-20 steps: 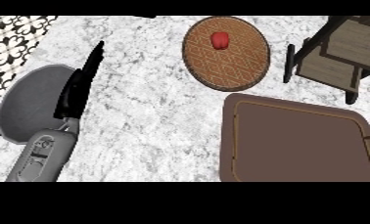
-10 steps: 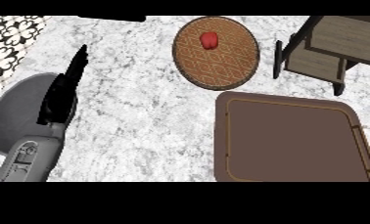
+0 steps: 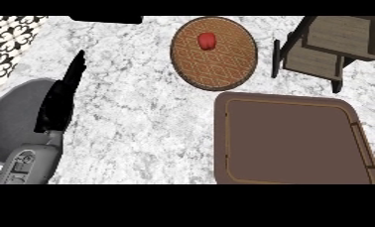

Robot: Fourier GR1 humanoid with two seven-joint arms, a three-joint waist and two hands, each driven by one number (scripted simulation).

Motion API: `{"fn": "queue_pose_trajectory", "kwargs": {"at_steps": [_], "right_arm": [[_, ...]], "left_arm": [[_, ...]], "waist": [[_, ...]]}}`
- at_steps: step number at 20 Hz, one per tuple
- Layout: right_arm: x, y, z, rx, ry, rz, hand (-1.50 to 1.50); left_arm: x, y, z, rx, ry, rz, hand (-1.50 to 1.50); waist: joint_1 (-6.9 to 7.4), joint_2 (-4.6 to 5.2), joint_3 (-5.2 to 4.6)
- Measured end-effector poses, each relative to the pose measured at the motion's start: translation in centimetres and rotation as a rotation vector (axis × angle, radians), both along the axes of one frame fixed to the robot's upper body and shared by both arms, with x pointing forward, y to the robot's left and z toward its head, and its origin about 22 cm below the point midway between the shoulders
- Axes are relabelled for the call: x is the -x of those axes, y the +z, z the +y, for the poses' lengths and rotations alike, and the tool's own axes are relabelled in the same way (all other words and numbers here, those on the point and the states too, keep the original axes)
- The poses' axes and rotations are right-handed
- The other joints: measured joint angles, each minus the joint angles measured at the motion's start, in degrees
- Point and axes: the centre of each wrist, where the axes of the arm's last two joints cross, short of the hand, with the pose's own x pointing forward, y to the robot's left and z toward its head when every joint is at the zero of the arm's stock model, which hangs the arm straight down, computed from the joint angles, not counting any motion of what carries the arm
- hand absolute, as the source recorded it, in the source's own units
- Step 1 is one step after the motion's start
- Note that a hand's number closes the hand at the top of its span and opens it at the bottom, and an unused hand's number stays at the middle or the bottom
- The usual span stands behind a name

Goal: Pick the lemon from the tray and place it in the tiered basket

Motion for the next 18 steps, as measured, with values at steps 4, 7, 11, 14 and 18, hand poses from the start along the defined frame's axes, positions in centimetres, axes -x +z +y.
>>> {"fn": "queue_pose_trajectory", "kwargs": {"at_steps": [4,7,11,14,18], "right_arm": [[-0.3,-1.0,0.3,-0.01,0.016,-0.053,-1.5],[-0.3,-0.9,0.8,0.028,0.023,-0.118,-1.5],[0.1,0.1,1.2,0.121,0.018,-0.207,-1.5],[0.5,1.2,1.6,0.193,0.011,-0.272,-1.5],[1.4,3.3,1.8,0.262,-0.013,-0.352,-1.5]], "left_arm": [[0.0,-0.1,0.2,-0.002,0.011,0.001,0.0],[0.0,0.0,0.1,-0.003,0.018,0.001,0.0],[0.3,-0.2,0.1,-0.004,0.02,0.006,0.0],[0.2,-0.1,0.2,-0.005,0.026,0.009,0.0],[0.1,-0.2,0.8,-0.007,0.037,0.015,0.0]], "waist": [[-0.7,-0.11,-0.01],[-1.14,-0.26,-0.01],[-1.28,-0.4,-0.05],[-1.63,-0.5,-0.08],[-2.13,-0.75,-0.17]]}}
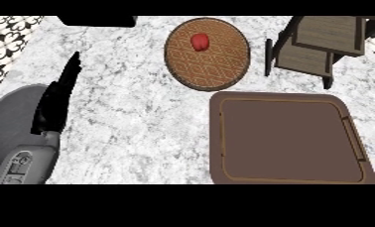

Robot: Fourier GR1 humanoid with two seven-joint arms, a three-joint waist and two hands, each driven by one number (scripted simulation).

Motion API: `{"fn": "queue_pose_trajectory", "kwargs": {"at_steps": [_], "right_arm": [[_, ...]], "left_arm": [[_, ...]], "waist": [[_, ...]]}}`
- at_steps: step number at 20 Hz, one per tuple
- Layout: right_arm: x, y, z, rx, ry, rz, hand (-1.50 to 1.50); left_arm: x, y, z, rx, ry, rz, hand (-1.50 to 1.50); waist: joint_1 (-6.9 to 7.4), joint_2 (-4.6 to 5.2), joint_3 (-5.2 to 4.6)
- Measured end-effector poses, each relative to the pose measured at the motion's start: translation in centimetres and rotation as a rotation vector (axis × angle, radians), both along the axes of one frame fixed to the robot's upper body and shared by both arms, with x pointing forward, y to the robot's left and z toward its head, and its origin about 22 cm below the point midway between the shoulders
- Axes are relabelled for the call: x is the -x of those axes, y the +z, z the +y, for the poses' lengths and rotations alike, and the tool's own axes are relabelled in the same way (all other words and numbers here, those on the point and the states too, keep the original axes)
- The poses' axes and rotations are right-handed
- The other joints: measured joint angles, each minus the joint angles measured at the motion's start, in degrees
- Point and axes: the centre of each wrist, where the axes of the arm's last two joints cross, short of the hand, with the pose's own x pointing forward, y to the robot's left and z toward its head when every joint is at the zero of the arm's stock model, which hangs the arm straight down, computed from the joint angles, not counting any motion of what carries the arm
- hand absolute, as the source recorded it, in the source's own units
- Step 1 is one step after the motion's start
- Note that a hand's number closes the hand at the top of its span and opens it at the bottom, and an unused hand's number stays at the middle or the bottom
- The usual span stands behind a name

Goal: Pick the lemon from the tray and place it in the tiered basket

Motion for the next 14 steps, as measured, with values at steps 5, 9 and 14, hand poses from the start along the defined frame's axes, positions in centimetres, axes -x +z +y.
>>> {"fn": "queue_pose_trajectory", "kwargs": {"at_steps": [5,9,14], "right_arm": [[1.6,2.9,0.0,-0.01,-0.011,-0.116,-1.5],[2.5,4.1,1.1,-0.022,0.0,-0.183,-1.5],[3.0,4.4,4.6,-0.003,0.038,-0.243,-1.5]], "left_arm": [[0.2,-0.3,0.5,0.001,0.015,0.014,0.0],[0.6,-0.7,0.9,0.001,0.03,0.025,0.0],[0.7,-0.7,1.4,-0.002,0.049,0.032,0.0]], "waist": [[-0.74,-0.6,-0.05],[-1.61,-1.3,-0.05],[-2.75,-2.06,-0.04]]}}
